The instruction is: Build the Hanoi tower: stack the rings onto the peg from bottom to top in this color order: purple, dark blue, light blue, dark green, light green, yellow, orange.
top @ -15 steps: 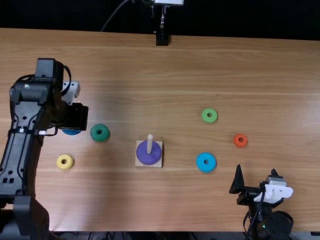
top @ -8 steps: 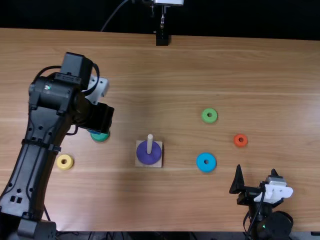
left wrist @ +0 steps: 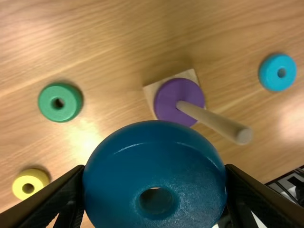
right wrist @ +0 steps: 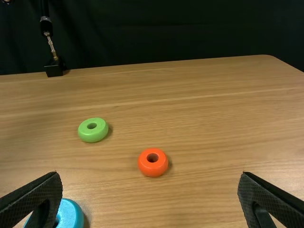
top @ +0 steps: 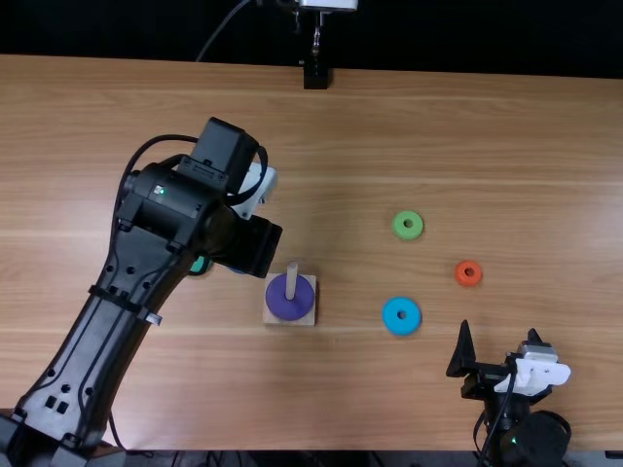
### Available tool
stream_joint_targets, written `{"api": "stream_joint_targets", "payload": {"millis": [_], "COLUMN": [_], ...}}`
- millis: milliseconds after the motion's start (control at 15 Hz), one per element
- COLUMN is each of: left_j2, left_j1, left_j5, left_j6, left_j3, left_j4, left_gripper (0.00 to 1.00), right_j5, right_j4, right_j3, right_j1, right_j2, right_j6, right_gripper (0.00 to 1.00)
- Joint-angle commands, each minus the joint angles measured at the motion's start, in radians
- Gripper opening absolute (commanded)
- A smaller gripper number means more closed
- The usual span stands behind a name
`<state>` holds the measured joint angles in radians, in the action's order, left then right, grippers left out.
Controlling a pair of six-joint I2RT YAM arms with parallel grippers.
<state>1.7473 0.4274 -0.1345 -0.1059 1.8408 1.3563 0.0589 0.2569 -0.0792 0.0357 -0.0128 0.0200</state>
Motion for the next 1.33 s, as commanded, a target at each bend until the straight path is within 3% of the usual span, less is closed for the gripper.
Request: {"api": "stream_joint_targets", "payload": {"millis": [0, 733, 933, 1267], "left_j2": [-0.002, 0.070, 0.084, 0.129], "left_j1": [0.027, 0.132, 0.148, 0.157], "left_j5": [-0.005, -0.005, -0.005, -0.005], "left_j6": [-0.027, -0.071, -0.108, -0.110], "left_j3": [0.040, 0.041, 0.058, 0.094], "left_j4": [0.000, -0.016, -0.018, -0.018], "left_gripper": [0.10, 0.10, 0.10, 0.10], "right_j5": [0.009, 0.009, 0.009, 0.009], "right_j4": [0.074, 0.074, 0.074, 0.074], "right_j3": [0.064, 0.064, 0.064, 0.064], "right_j1": [0.010, 0.010, 0.010, 0.010], "right_j2": [0.013, 0.013, 0.013, 0.013], "right_j6": [-0.003, -0.003, -0.003, -0.003], "right_gripper": [1.00, 1.00, 1.00, 1.00]}}
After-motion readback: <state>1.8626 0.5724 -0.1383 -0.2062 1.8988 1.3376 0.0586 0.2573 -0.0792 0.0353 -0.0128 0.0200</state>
